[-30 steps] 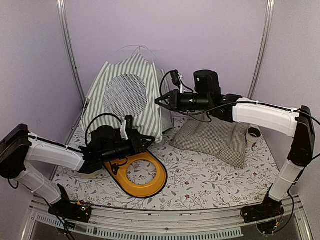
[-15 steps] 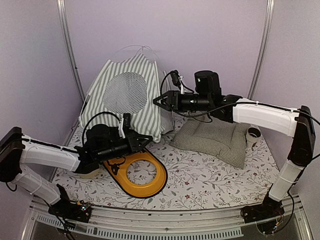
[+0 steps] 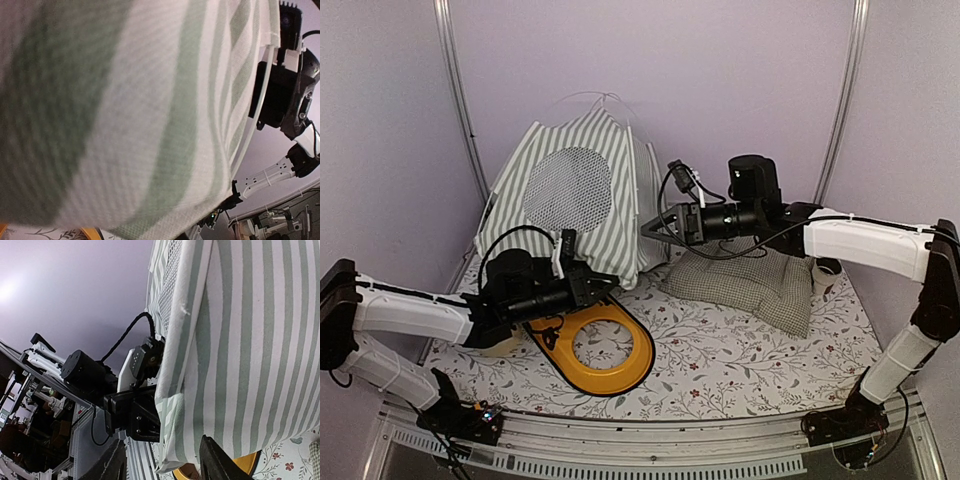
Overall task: Set up the pet tent
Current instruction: Pass from the right arm to the left, then adjust the tent fabric of the tent.
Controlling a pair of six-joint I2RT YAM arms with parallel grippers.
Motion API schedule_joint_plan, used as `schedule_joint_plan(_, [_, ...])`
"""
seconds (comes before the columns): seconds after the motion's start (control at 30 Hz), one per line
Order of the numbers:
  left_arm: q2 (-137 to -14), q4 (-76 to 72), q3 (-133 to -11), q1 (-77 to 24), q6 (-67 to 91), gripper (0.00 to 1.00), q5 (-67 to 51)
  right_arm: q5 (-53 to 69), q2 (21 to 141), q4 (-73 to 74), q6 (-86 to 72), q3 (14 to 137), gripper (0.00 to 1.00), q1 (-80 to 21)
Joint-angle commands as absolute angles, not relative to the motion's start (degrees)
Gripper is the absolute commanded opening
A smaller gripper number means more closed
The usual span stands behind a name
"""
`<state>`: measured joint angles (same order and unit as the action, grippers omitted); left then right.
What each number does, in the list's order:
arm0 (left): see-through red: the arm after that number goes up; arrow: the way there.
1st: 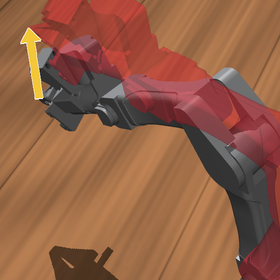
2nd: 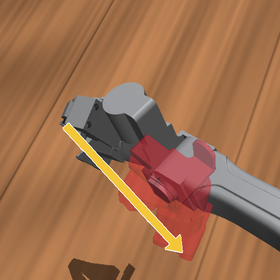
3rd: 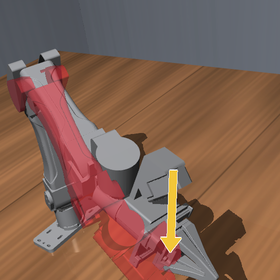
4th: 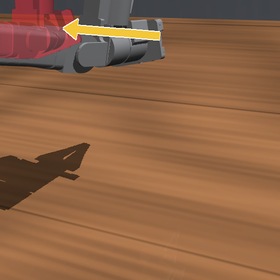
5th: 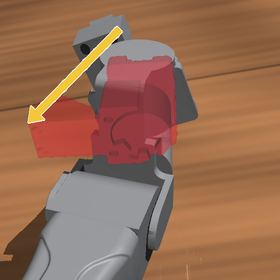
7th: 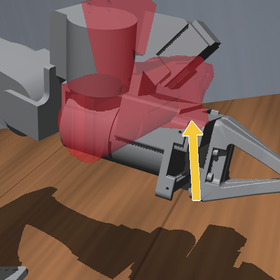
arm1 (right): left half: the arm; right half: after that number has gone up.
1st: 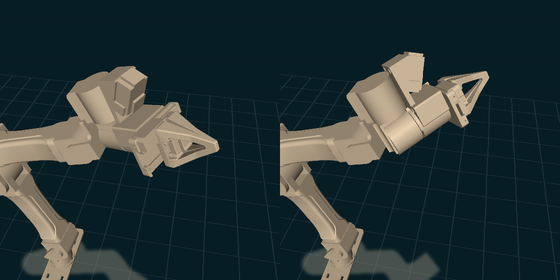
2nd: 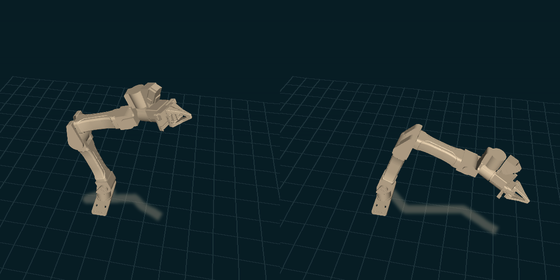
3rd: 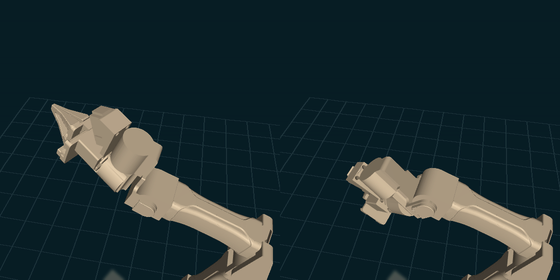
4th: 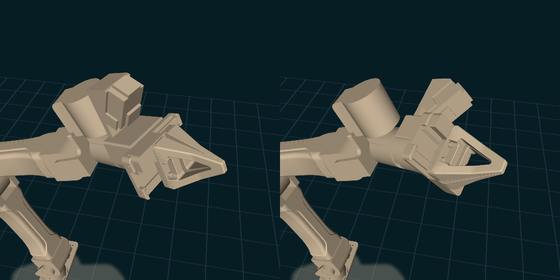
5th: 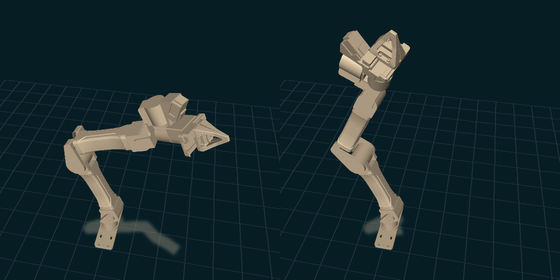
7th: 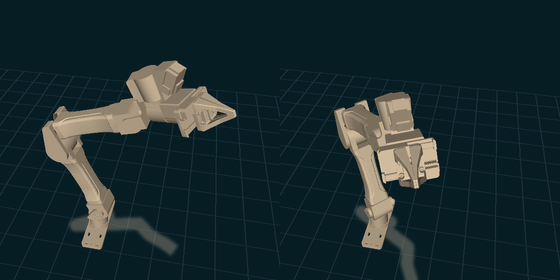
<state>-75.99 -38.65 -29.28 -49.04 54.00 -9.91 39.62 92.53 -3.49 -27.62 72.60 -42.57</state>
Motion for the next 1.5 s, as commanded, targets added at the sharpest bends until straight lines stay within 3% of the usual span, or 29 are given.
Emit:
schedule_joint_plan(0.0, [-74.57,-38.91,-28.49,-48.12,53.10,0.00,-10.87,47.51,92.05,-5.62,-27.60,71.81,0.49,-42.30])
schedule_joint_plan(0.3, [-73.08,-37.56,-28.22,-47.38,52.52,0.00,-11.06,55.64,97.34,-11.98,-31.48,72.38,0.33,-42.81])
schedule_joint_plan(0.8, [-72.67,-37.35,-27.73,-46.69,52.27,0.00,-11.70,56.86,101.22,-16.52,-34.25,73.85,0.30,-43.89])
schedule_joint_plan(1.47, [-71.77,-36.05,-27.23,-45.66,51.95,0.00,-12.40,60.31,104.09,-22.51,-36.14,75.03,0.15,-45.65])
